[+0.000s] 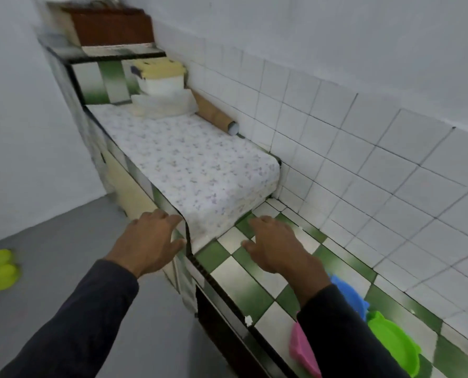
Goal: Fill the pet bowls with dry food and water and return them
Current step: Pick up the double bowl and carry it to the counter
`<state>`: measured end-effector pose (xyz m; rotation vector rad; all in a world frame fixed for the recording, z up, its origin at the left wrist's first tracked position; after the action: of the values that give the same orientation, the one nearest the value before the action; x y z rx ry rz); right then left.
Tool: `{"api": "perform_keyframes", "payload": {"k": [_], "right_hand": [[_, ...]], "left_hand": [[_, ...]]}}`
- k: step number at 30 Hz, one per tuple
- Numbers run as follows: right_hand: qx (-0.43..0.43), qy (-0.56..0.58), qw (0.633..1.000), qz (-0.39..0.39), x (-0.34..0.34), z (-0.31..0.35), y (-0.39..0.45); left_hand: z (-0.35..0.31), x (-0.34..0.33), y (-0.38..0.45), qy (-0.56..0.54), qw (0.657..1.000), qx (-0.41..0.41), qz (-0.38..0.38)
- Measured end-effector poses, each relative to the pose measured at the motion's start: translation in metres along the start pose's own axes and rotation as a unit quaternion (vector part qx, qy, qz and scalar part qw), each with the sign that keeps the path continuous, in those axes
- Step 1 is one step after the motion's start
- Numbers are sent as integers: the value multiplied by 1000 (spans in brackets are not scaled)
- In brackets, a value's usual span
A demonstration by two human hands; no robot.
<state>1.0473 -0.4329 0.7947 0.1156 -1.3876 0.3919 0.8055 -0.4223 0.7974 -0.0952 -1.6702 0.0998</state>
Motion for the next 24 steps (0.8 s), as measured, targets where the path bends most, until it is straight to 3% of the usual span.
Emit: {"api": "perform_keyframes", "payload": {"k": [12, 24], "right_hand": [[162, -38, 986, 15, 1, 188, 158], [287, -28, 956, 50, -26, 334, 288]], "left_hand": [[220, 27, 12, -13, 988, 151, -35], [379, 36, 7, -16, 947, 316, -52]]}}
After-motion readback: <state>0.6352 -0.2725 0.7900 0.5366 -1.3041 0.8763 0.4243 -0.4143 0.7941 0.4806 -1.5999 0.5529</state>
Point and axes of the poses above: each hand's wrist, its own y-axis towards the middle knuckle, its own x-axis out of the back of the hand, z = x × y, the point moved 6 cm from there along y, towards the middle knuckle, and after that the axes turned 13 degrees about x, right-handed, at the moved point
